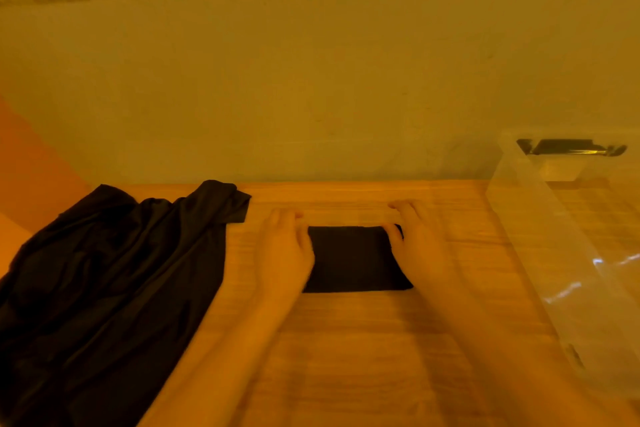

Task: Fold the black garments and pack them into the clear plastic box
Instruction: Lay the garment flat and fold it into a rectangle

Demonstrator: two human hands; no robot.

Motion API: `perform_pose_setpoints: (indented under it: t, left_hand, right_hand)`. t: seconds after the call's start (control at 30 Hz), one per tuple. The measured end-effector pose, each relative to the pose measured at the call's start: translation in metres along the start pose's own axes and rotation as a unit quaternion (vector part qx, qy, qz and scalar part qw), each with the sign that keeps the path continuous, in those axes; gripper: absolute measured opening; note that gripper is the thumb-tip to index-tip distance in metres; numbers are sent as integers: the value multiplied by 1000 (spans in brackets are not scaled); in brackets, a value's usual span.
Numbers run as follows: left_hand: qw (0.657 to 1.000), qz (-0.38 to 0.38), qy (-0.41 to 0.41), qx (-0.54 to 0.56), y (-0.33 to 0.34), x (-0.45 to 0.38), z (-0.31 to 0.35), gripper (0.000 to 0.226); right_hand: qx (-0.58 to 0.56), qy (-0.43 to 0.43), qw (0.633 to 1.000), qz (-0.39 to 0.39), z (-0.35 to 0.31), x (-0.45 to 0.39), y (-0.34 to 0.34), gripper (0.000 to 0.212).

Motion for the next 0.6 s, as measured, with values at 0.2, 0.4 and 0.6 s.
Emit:
perform_pose_setpoints:
  t: [0.2, 0.4, 0.6]
  left_hand:
    - [969, -119, 123, -178, 33, 51, 15, 48]
    - [977, -22, -154, 144, 9, 40, -10, 42]
    - [946, -56, -225, 225, 18, 14, 8, 28]
  right_hand:
    - [100, -240, 947, -187, -10, 31, 16, 47]
    - [-88, 55, 990, -92, 16, 13, 0, 52]
    - [-146, 121, 977, -94, 7, 19, 2, 45]
Point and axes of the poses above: each hand's wrist, its own x-axis away from the middle knuckle, its own y-axis out of the palm, z = x × y, the point moved 2 cm from there along -x, towards the middle knuckle, and after that the axes turned 8 degrees about -z, right-handed, at the moved point
